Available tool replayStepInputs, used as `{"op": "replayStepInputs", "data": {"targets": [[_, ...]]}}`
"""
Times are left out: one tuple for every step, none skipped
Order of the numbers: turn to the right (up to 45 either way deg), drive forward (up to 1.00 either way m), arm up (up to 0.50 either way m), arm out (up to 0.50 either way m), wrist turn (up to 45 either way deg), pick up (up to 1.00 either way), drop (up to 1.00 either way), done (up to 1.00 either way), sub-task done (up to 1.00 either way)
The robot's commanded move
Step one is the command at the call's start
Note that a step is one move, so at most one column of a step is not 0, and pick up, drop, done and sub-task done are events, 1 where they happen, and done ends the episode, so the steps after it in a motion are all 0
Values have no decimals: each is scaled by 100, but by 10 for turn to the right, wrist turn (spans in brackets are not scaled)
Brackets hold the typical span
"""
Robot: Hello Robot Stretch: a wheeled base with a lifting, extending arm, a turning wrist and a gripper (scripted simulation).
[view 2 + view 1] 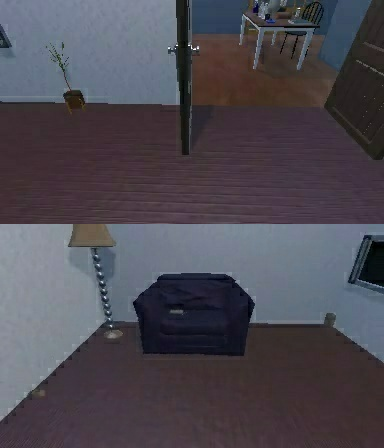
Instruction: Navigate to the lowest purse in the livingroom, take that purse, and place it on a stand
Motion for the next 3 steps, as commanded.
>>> {"op": "replayStepInputs", "data": {"targets": [[30,0,0,0,0,0,0,0,0],[0,45,0,0,0,0,0,0,0],[60,0,0,0,0,0,0,0,0]]}}
